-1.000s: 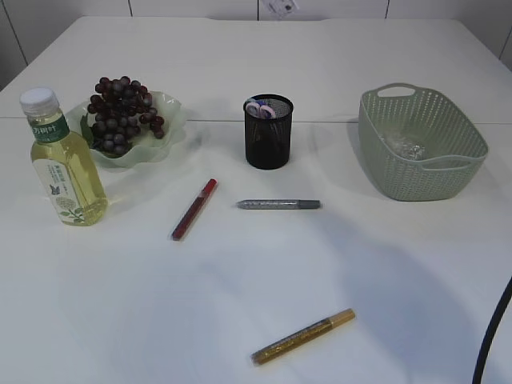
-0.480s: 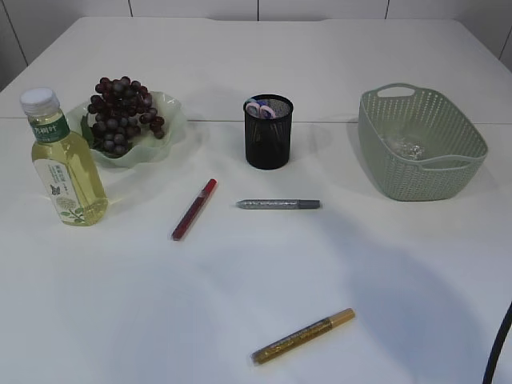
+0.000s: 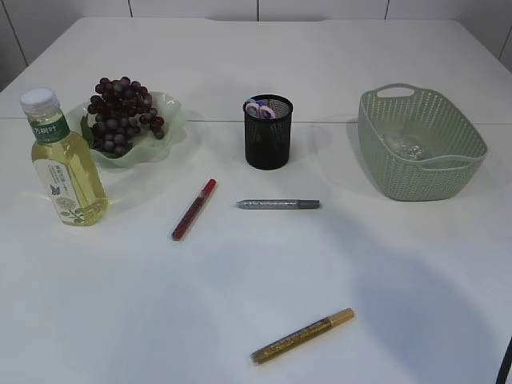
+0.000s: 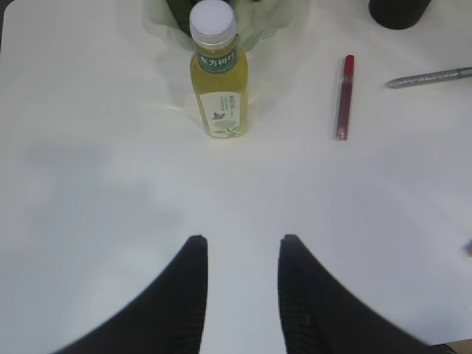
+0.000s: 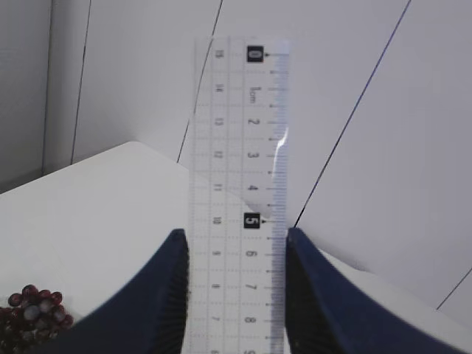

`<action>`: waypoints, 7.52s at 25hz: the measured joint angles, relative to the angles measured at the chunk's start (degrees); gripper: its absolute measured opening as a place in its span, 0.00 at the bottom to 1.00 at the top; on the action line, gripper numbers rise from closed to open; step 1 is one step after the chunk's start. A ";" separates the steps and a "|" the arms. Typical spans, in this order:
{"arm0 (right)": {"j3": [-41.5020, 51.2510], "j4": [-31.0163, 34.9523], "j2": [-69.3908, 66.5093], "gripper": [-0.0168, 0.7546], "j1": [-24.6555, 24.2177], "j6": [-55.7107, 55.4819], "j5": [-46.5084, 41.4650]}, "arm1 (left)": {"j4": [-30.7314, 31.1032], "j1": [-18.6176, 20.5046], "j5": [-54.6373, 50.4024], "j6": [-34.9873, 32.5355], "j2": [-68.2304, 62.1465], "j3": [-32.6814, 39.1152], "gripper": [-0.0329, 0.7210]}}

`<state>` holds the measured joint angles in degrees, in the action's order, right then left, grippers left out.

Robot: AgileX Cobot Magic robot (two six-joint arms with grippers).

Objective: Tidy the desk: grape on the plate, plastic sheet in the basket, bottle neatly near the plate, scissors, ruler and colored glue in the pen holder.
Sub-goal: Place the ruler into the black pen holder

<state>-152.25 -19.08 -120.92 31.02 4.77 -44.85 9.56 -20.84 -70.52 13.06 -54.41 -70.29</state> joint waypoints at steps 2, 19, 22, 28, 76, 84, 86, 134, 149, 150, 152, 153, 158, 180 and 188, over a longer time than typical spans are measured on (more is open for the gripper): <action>0.00 -1.30 0.39 0.42 0.00 0.00 0.51 | 0.00 0.00 0.37 0.00 0.00 0.00 0.36; 0.00 -4.79 -5.21 0.42 -4.78 -4.12 15.95 | -0.22 0.00 6.17 0.00 0.00 0.00 0.36; 0.00 -5.03 -7.73 0.42 -6.14 -4.25 18.01 | -0.22 0.00 7.72 0.00 0.00 0.00 0.36; 0.00 -5.78 -10.61 0.42 -8.41 -4.77 23.96 | 0.78 0.00 9.95 0.00 0.00 0.00 0.36; 0.13 25.60 1.10 0.42 -10.35 9.45 -18.20 | 1.79 0.00 15.78 -0.12 0.00 0.00 0.36; 0.03 25.68 6.68 0.42 -10.35 6.26 -27.20 | -0.16 0.00 17.80 -0.12 0.00 0.00 0.36; 0.03 25.56 7.58 0.42 -10.23 5.97 -27.87 | -0.24 0.00 18.68 -0.12 0.00 0.00 0.36; 91.23 23.15 31.92 0.42 -8.62 5.29 73.66 | -0.74 0.00 21.53 -2.53 0.00 0.00 0.36; 82.62 22.69 11.97 0.42 -8.62 5.25 92.06 | 1.27 0.00 21.77 -2.79 -3.29 0.00 0.36; 81.30 22.69 10.54 0.42 -8.62 5.25 92.06 | 1.56 0.00 21.77 -2.79 -3.76 0.00 0.36; 78.63 22.66 7.91 0.42 -8.62 5.25 92.19 | 2.27 0.00 21.90 -2.79 -4.68 0.00 0.36; 77.52 22.66 6.49 0.42 -8.62 5.25 92.19 | 2.50 0.00 22.03 -2.79 -4.96 0.00 0.36; 71.06 22.66 -0.10 0.42 -8.62 6.32 92.28 | 3.00 0.00 24.95 -2.79 -6.05 0.00 0.36; 56.36 24.50 -16.66 0.42 -9.64 8.58 92.67 | 4.46 0.00 28.33 -2.79 -6.75 0.00 0.36; 56.13 24.50 -16.77 0.42 -9.64 8.58 92.29 | 4.55 0.00 28.80 -2.79 -7.65 0.12 0.36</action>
<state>-96.12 5.42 -137.69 21.38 13.35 47.44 14.11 -20.84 -41.72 10.27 -62.06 -70.17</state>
